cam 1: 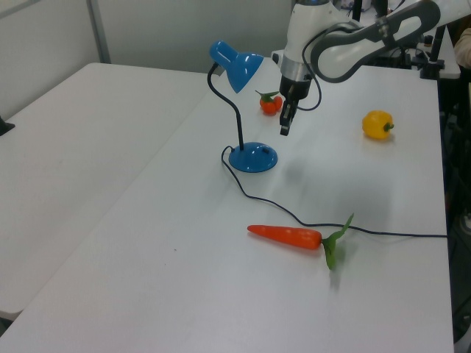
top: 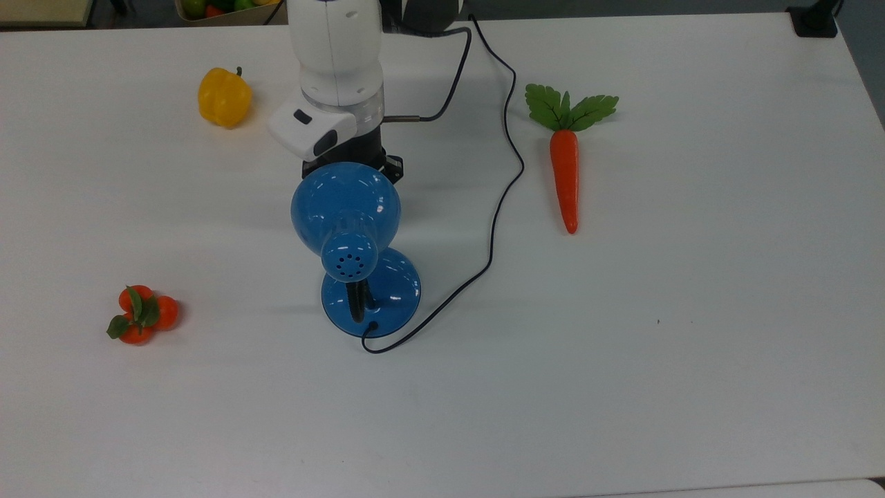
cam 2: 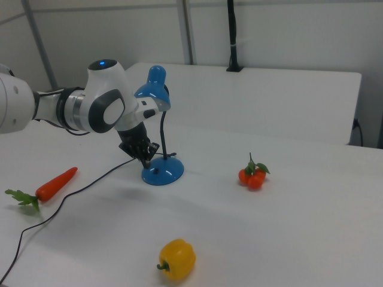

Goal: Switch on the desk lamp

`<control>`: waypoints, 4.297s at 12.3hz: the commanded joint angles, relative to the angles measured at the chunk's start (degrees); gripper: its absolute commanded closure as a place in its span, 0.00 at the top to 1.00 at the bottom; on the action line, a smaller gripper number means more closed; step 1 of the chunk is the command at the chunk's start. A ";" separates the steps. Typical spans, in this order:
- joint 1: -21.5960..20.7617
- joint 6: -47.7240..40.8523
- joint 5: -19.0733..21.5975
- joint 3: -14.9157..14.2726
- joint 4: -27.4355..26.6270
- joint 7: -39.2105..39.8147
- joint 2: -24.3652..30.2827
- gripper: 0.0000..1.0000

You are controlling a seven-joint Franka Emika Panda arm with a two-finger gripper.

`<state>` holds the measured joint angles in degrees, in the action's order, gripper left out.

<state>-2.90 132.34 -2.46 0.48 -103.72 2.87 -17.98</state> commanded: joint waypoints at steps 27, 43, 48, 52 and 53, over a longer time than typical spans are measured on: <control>-0.88 19.71 -1.13 -0.30 0.27 -2.43 -8.92 0.00; -1.23 -26.67 -5.09 -0.30 1.50 -2.43 13.30 0.00; -1.14 -36.71 -5.09 -0.30 4.58 -2.35 18.85 0.48; -0.70 -40.84 -5.09 -0.56 7.30 -2.35 19.73 1.00; -0.61 -40.85 -5.09 -0.65 7.48 -2.35 19.73 1.00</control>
<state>-3.25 93.71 -6.69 0.38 -97.48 1.60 1.35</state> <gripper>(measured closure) 0.295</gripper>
